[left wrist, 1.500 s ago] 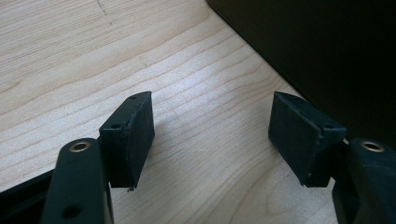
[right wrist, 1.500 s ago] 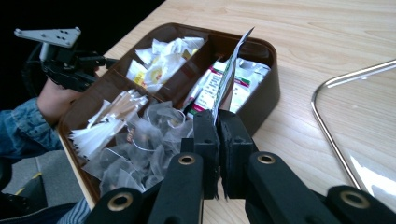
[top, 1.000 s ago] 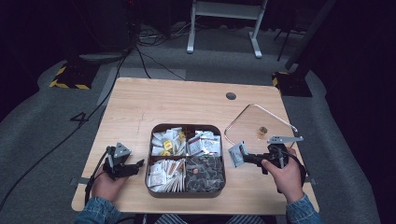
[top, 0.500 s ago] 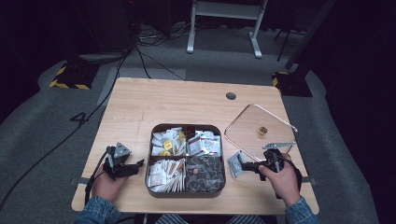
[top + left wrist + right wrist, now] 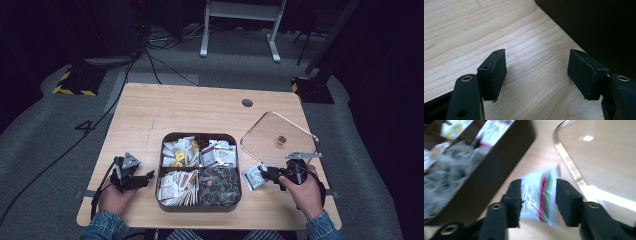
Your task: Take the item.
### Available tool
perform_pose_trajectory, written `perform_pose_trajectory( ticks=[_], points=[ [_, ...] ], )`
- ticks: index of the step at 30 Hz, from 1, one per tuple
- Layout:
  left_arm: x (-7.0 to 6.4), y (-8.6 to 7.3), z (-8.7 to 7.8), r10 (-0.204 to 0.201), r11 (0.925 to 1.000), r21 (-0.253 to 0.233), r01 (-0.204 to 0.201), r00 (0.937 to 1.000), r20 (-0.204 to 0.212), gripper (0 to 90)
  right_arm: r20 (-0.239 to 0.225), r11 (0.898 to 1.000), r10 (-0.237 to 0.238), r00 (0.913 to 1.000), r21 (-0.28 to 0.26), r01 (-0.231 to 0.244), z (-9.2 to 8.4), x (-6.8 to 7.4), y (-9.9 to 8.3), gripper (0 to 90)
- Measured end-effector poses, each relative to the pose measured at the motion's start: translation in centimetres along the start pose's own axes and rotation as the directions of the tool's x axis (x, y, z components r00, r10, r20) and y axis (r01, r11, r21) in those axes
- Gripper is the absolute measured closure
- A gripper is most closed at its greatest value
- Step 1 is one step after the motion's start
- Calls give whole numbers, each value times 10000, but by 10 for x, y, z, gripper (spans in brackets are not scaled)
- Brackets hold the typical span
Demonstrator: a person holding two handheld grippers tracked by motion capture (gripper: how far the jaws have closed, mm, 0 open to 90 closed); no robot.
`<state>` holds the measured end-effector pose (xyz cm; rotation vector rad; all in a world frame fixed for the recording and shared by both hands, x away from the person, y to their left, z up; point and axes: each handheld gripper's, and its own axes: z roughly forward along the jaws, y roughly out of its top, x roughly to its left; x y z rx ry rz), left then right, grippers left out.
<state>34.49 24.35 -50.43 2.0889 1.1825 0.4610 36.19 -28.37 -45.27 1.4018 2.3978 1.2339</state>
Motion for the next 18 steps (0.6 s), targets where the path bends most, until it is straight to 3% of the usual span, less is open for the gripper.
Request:
perform_pose_trajectory(
  ticks=[4, 11, 18],
  points=[
    [0, 0, 0, 3, 10000, 17, -3, 10000, -11, 319, 645, 9974, -153, 9978, -687, 197, -7, -8, 3, 485],
    [0, 0, 0, 9, 10000, 21, -9, 10000, -14, 319, 744, 9939, -33, 9972, -1093, 114, -9, -11, 3, 483],
    [0, 0, 0, 3, 10000, 17, -3, 10000, -14, 319, 752, 9930, -84, 9971, -1166, 171, -10, -11, 4, 473]
  ],
)
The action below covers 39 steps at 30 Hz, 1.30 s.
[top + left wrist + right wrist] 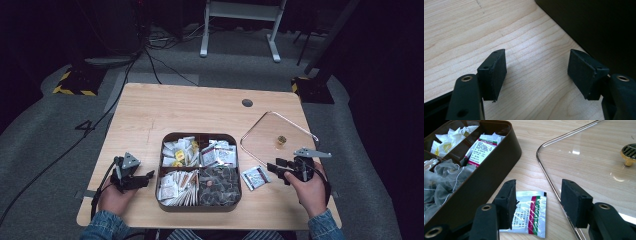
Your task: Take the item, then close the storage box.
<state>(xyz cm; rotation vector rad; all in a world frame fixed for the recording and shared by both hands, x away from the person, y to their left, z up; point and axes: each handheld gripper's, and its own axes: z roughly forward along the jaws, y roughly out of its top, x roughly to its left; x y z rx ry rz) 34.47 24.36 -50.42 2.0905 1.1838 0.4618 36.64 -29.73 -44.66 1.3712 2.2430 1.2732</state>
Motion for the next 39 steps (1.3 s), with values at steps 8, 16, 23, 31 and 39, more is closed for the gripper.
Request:
perform_pose_trajectory(
  ticks=[8, 16, 23, 31, 39],
  points=[
    [0, 0, 0, 3, 10000, -1, -3, 10000, 4, 318, -258, 9991, -389, 9989, -192, 384, -3, 8, 6, 459],
    [0, 0, 0, -5, 10000, 2, 5, 10000, -5, 318, -286, 9947, -910, 9954, -516, 894, -5, 20, 23, 456],
    [0, 0, 0, -10, 10000, -1, 10, 10000, -7, 318, 255, 9874, -1304, 9911, -865, 1321, -9, 13, 48, 452],
    [0, 0, 0, -6, 10000, -3, 6, 10000, -2, 317, 1045, 9915, -898, 9905, -845, 988, -3, -12, 67, 433],
    [0, -1, -1, 28, 10000, -13, -28, 10000, 18, 316, 1818, 9951, -652, 9812, -608, 774, 14, -41, 73, 425]
  ],
)
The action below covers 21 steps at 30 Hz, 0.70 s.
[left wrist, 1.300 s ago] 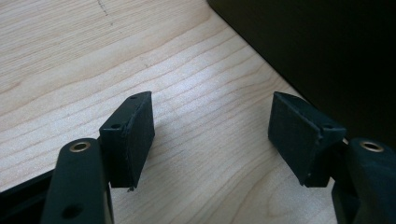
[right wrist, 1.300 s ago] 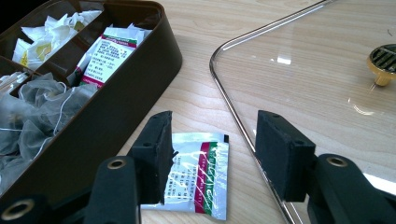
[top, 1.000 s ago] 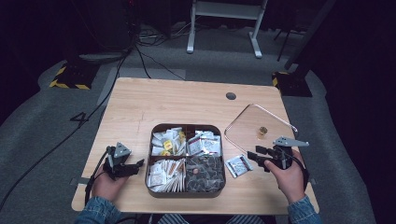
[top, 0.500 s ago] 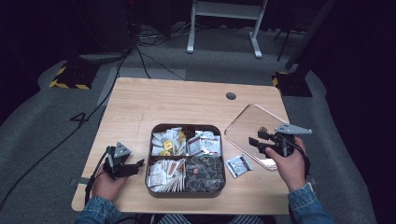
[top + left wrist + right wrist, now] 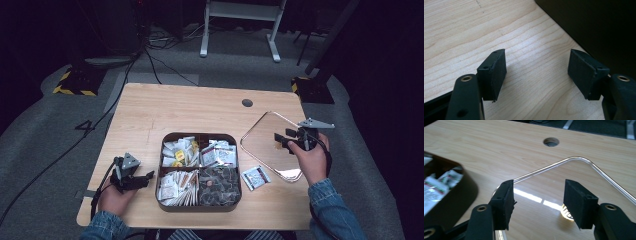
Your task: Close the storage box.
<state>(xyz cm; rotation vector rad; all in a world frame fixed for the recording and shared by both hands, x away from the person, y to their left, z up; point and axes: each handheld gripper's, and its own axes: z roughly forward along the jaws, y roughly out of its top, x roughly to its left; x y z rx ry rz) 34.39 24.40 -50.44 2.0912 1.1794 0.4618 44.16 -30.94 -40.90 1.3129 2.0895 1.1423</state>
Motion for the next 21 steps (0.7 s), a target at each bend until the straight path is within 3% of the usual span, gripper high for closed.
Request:
perform_pose_trajectory(
  ticks=[5, 9, 14, 21],
  points=[
    [0, 0, 0, 1, 10000, 12, -1, 10000, -1, 316, 526, 9989, 470, 9975, 30, -472, 19, -22, -4, 417],
    [0, 0, 0, 6, 10000, 10, -6, 10000, 19, 315, 942, 9976, 409, 9947, 525, -460, 34, -35, -11, 412],
    [0, 0, 0, 10, 10000, 11, -10, 10000, 22, 315, 1028, 9918, 859, 9910, 857, -949, 50, -46, -21, 414],
    [0, 0, 0, 13, 10000, 11, -13, 10000, 19, 315, 986, 9878, 835, 9916, 1233, -954, 62, -50, -33, 463]
  ],
)
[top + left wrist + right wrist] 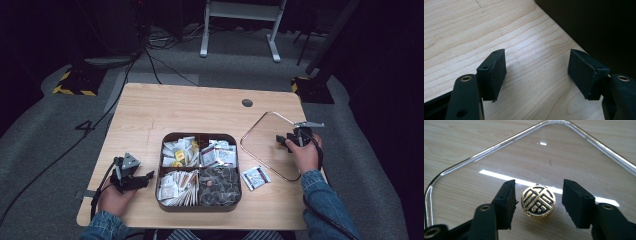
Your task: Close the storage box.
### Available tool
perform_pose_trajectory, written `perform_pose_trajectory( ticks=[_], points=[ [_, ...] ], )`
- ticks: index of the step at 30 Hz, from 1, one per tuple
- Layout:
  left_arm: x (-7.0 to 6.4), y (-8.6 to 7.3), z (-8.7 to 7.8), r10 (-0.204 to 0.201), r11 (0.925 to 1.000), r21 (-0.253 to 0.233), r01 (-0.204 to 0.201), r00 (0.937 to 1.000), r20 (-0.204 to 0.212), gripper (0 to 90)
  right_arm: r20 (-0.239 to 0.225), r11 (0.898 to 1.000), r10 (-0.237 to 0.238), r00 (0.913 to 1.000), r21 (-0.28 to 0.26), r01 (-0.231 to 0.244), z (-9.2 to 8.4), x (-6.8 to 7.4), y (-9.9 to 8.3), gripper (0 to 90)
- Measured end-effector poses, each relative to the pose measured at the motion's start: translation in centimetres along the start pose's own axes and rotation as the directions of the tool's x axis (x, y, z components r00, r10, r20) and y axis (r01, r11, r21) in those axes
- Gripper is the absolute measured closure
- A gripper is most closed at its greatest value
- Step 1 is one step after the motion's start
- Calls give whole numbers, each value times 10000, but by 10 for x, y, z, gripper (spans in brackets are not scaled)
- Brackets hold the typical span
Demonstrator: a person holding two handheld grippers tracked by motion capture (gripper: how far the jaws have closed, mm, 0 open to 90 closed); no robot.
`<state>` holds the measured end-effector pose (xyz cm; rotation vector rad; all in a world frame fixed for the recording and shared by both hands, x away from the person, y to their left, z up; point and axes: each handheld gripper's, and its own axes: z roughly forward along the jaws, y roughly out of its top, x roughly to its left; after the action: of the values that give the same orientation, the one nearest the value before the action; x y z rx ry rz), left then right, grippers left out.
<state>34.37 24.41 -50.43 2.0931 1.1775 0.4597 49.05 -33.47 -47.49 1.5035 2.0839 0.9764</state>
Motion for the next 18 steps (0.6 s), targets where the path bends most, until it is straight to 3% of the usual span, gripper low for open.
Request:
perform_pose_trajectory(
  ticks=[8, 13, 18],
  points=[
    [0, 0, 0, -14, 10000, 3, 14, 10000, -8, 314, -17, 9979, -251, 9997, 594, 252, 7, 1, -8, 541],
    [0, 0, 0, -4, 10000, -8, 4, 10000, -26, 314, 363, 9943, -994, 9944, 419, 979, 11, 6, -11, 567],
    [0, 0, 0, -2, 10000, -26, 2, 10000, -45, 314, 388, 9955, -952, 9947, 63, 950, 10, 5, -15, 585]
  ],
)
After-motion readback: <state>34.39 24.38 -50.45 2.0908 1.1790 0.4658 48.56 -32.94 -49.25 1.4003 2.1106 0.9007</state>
